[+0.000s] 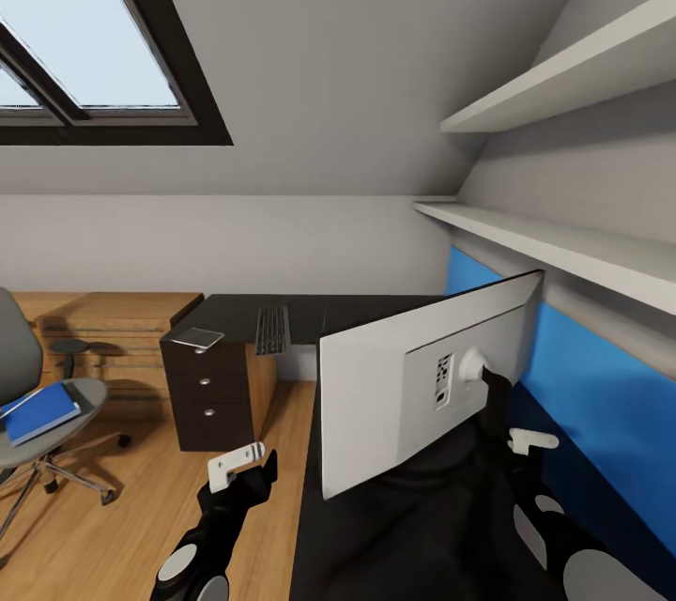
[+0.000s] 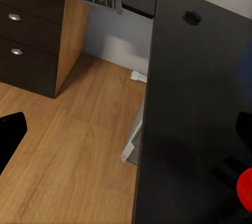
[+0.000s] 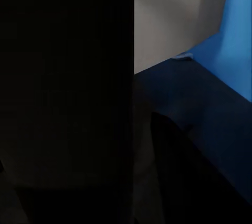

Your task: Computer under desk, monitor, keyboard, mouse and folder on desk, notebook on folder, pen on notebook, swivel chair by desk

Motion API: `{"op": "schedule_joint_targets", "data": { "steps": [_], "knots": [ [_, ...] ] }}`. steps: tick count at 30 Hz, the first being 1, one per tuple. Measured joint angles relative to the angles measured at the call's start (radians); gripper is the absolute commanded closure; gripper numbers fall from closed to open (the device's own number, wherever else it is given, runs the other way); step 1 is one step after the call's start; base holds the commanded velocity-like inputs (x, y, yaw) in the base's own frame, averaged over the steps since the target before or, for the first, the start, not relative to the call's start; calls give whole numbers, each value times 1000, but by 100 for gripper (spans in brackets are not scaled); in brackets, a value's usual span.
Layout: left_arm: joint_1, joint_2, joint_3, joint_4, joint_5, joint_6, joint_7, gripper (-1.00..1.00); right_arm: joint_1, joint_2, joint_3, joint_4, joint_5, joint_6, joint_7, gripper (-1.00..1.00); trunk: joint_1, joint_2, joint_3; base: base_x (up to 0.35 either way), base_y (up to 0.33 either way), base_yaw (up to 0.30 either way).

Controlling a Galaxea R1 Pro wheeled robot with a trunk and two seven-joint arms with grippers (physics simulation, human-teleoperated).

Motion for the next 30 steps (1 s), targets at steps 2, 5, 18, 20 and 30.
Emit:
{"op": "schedule_joint_targets", "data": {
  "steps": [2,5,18,20,30],
  "knots": [
    [0,0,-1,0,0,0,2,-100,0,0,0,0,0,0,0,100,0,0,0,33,0,0],
    [0,0,-1,0,0,0,10,-100,0,0,0,0,0,0,0,100,0,0,0,13,0,0],
    [0,0,-1,0,0,-2,15,-100,0,0,0,1,1,0,0,100,0,0,0,105,-5,0],
    [0,0,-1,0,0,-2,15,-100,0,0,3,1,2,0,0,100,0,0,0,95,-93,0],
    [0,1,4,0,0,1,14,-100,0,0,-1,1,-4,0,-1,100,0,0,0,6,-100,0]
  ]
}}
